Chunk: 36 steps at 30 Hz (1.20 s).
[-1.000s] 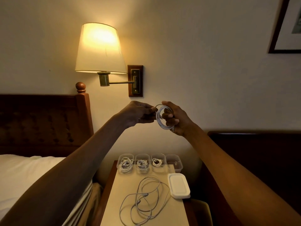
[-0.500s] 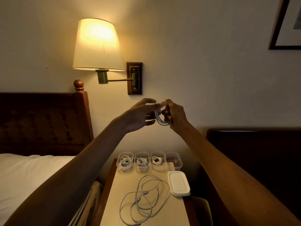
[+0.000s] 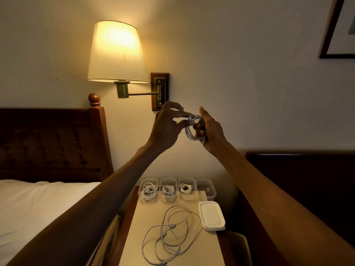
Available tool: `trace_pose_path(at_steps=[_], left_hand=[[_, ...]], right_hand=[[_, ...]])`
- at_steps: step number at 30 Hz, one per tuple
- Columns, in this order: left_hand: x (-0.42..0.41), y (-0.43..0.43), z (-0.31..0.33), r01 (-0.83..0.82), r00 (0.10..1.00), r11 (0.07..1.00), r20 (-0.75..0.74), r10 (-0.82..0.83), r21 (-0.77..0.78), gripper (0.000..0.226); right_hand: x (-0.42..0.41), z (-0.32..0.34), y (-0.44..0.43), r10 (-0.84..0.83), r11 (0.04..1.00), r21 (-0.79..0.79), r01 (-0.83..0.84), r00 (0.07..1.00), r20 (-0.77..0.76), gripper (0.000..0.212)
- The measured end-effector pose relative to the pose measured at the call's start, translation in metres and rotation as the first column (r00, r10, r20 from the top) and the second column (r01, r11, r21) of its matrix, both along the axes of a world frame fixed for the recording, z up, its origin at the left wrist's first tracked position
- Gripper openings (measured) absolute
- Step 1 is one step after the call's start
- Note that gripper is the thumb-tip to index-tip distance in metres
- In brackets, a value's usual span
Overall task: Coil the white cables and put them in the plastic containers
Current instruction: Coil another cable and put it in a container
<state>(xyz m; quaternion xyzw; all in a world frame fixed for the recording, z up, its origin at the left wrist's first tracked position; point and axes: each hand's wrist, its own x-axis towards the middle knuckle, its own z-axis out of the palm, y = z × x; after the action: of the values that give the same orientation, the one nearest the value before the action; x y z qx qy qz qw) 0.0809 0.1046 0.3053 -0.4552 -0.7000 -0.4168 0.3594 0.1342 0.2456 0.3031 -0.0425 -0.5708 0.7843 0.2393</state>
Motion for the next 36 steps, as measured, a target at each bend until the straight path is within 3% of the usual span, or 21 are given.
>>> trace_pose_path(at_steps=[10, 17, 22, 26, 30, 33, 36], left_hand=[[0.014, 0.000, 0.008, 0.057, 0.992, 0.997, -0.114, -0.062, -0.045, 0.009], [0.008, -0.011, 0.011, 0.141, 0.970, 0.979, 0.176, -0.166, 0.148, 0.010], [0.004, -0.016, 0.009, 0.178, 0.921, 0.962, 0.311, -0.237, 0.206, 0.015], [0.000, -0.019, 0.008, 0.259, 0.853, 0.940, 0.404, -0.329, 0.221, 0.016], [-0.007, -0.026, 0.011, 0.291, 0.747, 0.885, 0.491, -0.448, 0.365, 0.013], [-0.024, -0.044, 0.013, 0.269, 0.818, 0.926, 0.444, -0.365, 0.266, 0.013], [-0.038, -0.059, 0.013, 0.117, 0.950, 0.993, 0.286, -0.121, 0.033, 0.013]], right_hand=[[-0.012, -0.006, -0.012, -0.009, 0.988, 0.152, 0.000, 0.998, 0.057, 0.039], [-0.015, -0.005, -0.019, -0.059, 0.951, 0.305, 0.039, 0.997, 0.056, 0.047], [-0.016, -0.004, -0.024, 0.000, 0.946, 0.324, -0.010, 1.000, 0.031, 0.041], [-0.017, -0.010, -0.023, 0.062, 0.938, 0.338, -0.073, 0.997, 0.043, 0.042], [-0.020, -0.015, -0.024, 0.047, 0.904, 0.423, -0.052, 0.999, 0.024, 0.040], [-0.019, -0.017, -0.019, 0.015, 0.892, 0.452, -0.006, 1.000, -0.016, 0.037], [-0.020, -0.015, -0.012, 0.023, 0.908, 0.419, 0.001, 0.998, -0.054, 0.036]])
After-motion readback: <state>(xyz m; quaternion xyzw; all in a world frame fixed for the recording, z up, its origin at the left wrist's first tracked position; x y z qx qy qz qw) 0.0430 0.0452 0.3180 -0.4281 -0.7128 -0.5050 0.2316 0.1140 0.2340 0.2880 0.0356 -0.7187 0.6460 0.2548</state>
